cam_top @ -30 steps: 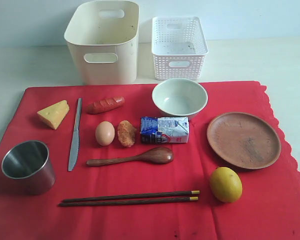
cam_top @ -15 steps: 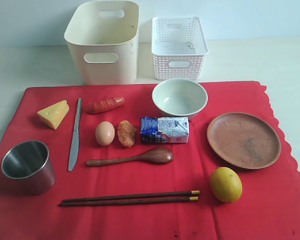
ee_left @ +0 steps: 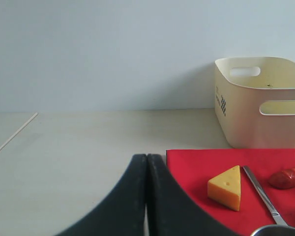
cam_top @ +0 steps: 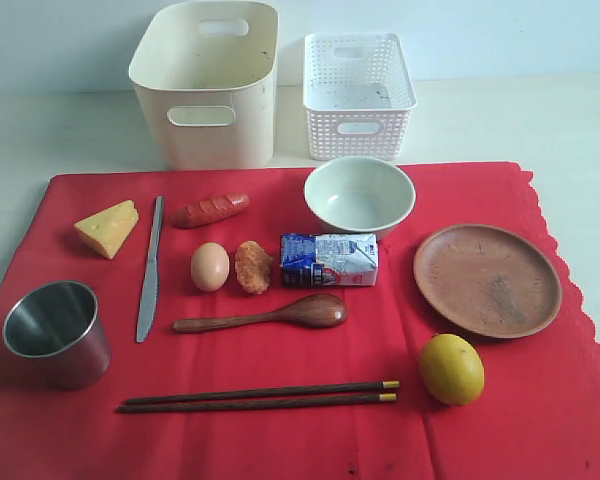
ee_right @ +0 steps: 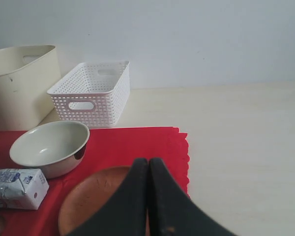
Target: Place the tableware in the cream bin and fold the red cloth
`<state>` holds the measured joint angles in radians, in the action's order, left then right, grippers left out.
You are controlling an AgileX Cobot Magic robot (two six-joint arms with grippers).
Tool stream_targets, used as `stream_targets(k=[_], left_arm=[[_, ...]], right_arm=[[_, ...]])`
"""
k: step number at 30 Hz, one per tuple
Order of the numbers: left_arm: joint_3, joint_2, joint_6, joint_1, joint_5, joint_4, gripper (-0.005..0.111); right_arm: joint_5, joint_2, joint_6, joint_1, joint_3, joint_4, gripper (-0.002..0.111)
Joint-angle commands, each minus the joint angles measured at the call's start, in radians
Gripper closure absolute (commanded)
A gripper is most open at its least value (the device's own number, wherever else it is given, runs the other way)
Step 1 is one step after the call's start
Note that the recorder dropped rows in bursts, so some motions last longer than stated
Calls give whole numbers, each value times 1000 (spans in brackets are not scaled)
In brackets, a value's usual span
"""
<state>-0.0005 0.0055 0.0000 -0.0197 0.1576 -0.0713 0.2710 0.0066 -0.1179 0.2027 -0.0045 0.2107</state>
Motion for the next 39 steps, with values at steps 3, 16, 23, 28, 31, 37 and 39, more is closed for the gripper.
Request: stream_targets(k=[3,16,23,28,31,37,39], left_arm=[[1,-6,0,-2,-3,-2,107],[1,-6,0,-2,-3,-2,107],[1,-6,0,-2,-3,-2,107],[1,-6,0,-2,-3,-2,107],[1,-6,0,-2,-3,-2,107],[1,-6,0,-2,-3,-2,107],[1,-6,0,-2,-3,-2,107]], right_arm=[[-3,-7,-12,2,5,-8,108],[-588,-7,126,2,5,170,108],[-655,18,185,2,-111,34,108],[-646,186,406,2,-205,-184,108],[-659,324,626,2,-253,-455,108],[-807,636,1129,2,-376,-1062,108],[-852,754,1259,2,-428,-1198,108]])
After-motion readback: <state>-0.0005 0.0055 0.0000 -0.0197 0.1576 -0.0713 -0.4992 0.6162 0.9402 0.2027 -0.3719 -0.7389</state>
